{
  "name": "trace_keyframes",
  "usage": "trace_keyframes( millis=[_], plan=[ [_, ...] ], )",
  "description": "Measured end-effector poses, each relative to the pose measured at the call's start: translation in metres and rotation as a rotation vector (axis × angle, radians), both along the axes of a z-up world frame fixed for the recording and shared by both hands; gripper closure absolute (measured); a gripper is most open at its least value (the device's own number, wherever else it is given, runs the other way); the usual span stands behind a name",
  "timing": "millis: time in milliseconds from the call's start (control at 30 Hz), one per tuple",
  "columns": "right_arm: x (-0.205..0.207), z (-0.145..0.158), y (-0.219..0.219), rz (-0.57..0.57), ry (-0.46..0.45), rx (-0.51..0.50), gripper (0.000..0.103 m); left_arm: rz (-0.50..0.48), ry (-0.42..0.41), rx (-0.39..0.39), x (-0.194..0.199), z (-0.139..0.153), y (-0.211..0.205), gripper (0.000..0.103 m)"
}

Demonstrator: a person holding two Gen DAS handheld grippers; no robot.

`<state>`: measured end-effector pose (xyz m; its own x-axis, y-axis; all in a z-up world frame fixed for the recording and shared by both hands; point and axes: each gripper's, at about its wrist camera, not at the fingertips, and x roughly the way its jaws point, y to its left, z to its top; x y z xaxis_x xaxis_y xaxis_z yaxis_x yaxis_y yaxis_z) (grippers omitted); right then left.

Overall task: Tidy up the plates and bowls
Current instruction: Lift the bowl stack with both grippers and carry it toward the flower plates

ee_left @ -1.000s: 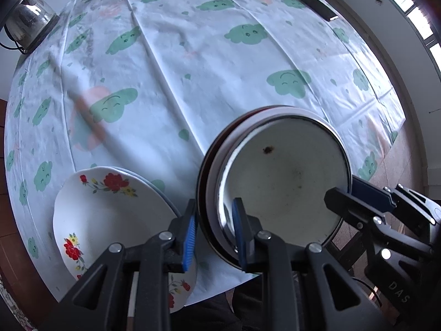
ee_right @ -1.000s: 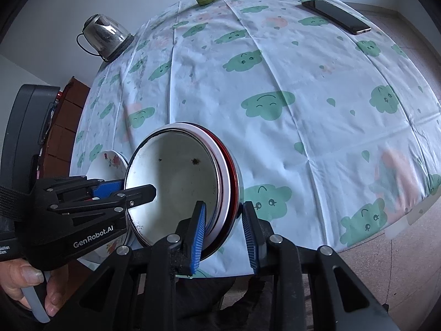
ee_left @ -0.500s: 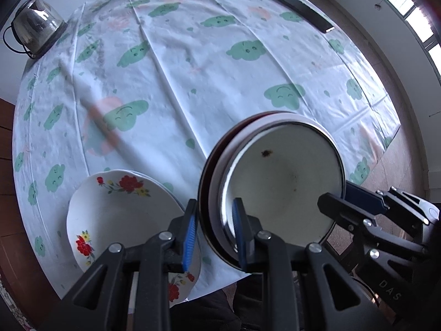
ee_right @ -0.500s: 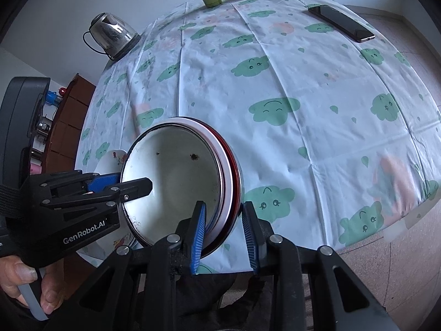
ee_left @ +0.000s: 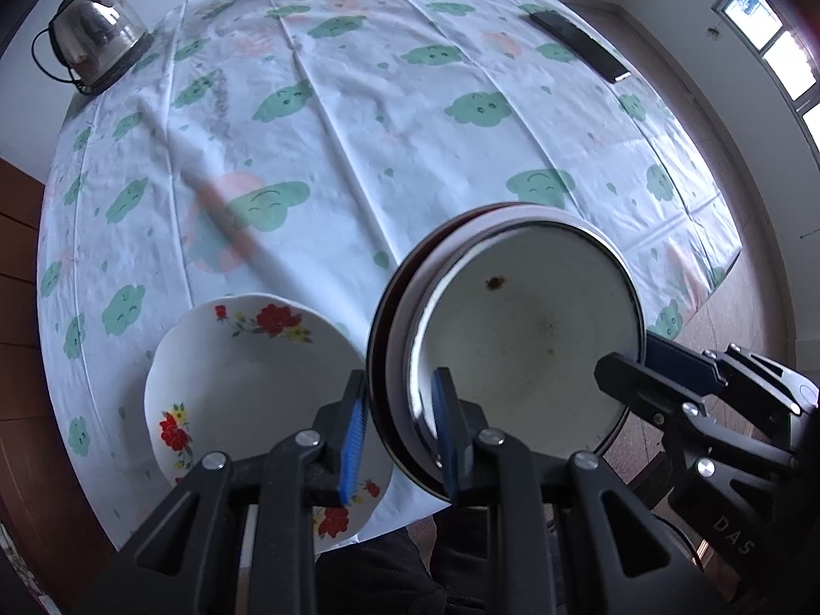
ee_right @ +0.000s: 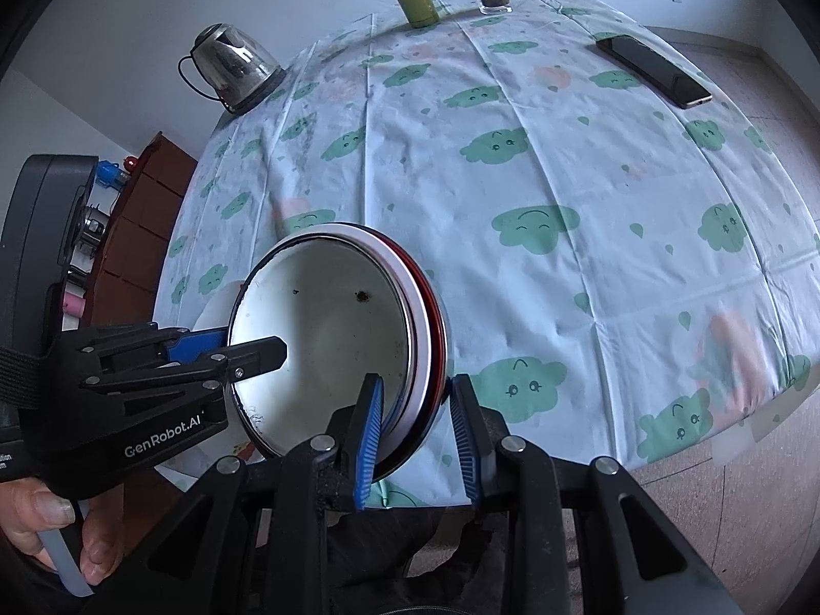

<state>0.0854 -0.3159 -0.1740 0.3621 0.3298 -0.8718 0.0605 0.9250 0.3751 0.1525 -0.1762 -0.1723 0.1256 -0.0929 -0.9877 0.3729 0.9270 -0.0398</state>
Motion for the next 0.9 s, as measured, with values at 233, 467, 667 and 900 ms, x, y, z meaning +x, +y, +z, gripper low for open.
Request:
trace_keyframes(
  millis=[233, 467, 667, 900],
  plan=[
    [0.000, 0.006, 0.013, 0.032, -0.016, -0.001, 0.074, 0.034, -0.014, -0.003, -0.003, 0.006, 0.015, 0.081],
    [0.002, 0.011, 0.027, 0.067, -0.027, -0.002, 0.074, 0.069, -0.026, -0.002, -0.005, 0.011, 0.030, 0.081],
    [0.004, 0.016, 0.038, 0.092, -0.038, -0.001, 0.074, 0.095, -0.030, -0.002, -0.006, 0.013, 0.042, 0.081],
    [0.007, 0.020, 0.051, 0.121, -0.047, -0.004, 0.074, 0.123, -0.035, -0.005, -0.007, 0.016, 0.057, 0.081]
  ],
)
